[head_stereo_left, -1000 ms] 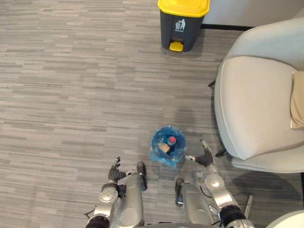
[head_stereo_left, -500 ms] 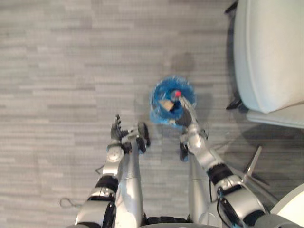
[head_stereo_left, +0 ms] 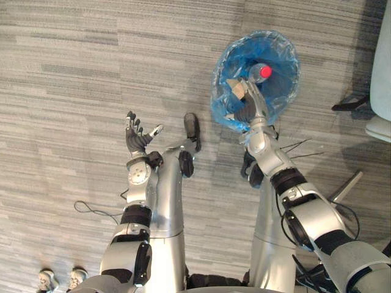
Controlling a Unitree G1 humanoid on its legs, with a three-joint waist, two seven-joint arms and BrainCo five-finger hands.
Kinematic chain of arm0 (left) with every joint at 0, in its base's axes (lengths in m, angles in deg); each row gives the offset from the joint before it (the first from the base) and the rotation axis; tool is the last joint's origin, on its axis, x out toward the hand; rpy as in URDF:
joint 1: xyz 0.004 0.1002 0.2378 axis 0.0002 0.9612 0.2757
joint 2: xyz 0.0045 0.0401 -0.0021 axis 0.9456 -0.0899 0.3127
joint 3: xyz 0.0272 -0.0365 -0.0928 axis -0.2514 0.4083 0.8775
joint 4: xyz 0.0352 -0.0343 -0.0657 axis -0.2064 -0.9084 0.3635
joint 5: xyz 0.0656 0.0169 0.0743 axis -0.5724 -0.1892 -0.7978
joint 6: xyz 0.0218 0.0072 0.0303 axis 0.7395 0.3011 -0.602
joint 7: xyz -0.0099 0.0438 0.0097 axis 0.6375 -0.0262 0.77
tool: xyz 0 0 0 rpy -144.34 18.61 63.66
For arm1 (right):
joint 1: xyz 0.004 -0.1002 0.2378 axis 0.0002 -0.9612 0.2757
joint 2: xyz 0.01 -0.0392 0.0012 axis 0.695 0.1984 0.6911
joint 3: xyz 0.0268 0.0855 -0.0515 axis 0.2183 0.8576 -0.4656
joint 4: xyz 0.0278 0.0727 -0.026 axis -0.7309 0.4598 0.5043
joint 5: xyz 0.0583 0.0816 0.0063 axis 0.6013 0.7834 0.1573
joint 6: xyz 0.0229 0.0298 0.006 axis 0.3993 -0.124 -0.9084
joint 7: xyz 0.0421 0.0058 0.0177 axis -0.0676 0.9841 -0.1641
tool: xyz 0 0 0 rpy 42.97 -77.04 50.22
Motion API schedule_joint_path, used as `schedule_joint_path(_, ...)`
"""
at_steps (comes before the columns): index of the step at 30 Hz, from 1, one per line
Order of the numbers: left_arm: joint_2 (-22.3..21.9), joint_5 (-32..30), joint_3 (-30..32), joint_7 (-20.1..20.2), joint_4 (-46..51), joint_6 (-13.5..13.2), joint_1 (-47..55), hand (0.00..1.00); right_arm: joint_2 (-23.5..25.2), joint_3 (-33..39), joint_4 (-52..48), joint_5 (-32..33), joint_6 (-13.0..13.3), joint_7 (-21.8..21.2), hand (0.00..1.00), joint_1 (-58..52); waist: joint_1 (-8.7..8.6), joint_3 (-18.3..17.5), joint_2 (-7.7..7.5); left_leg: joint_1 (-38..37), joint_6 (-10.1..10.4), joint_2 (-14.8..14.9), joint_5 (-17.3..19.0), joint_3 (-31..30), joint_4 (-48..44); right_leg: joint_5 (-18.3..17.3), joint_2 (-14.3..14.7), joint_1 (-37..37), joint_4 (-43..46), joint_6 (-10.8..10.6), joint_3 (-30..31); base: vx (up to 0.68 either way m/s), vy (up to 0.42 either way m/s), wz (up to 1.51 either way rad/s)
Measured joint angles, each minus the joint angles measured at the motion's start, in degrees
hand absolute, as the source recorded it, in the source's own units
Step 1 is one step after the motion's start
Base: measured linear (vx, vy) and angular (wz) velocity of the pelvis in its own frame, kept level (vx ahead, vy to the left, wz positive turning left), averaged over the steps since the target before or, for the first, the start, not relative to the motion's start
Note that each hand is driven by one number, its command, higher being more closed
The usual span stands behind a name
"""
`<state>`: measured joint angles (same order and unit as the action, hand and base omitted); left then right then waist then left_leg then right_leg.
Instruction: Gather rubbish on tea table into small bin, then transfer packed bag to large trash can.
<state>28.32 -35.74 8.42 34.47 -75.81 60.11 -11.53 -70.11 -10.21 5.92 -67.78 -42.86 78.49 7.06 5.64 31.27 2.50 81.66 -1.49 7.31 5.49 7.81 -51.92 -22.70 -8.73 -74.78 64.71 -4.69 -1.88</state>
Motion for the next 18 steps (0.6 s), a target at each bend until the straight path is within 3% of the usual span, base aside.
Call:
schedule_joint_path(9,0.90,-0.15,-1.82,1.11,-1.62,0.11,0.09,0.00,-1.29,0.01,-0.33,4.22,0.27,-1.59,1.00,-0.47,-0.01,-0.03,-0.05,-1.18,-0.45,0.10,-0.35,-0.44,0.32,0.06,-0.07,1.55,-0.58,0.11,-0.86,0.00,0.000,0.01)
schedule_joint_path(18,-0.29,-2.51,-2.05,1.11,-2.22,0.45,2.96,0.00,-0.07,0.16,-17.15,8.96,2.09,-1.01,1.00,-7.57,-0.58,-0.25,-0.43,-7.06,-0.05,0.88,-1.54,-0.26,3.94,1.27,0.93,7.14,-4.31,1.02,-1.45,0.00,-0.003,-0.02)
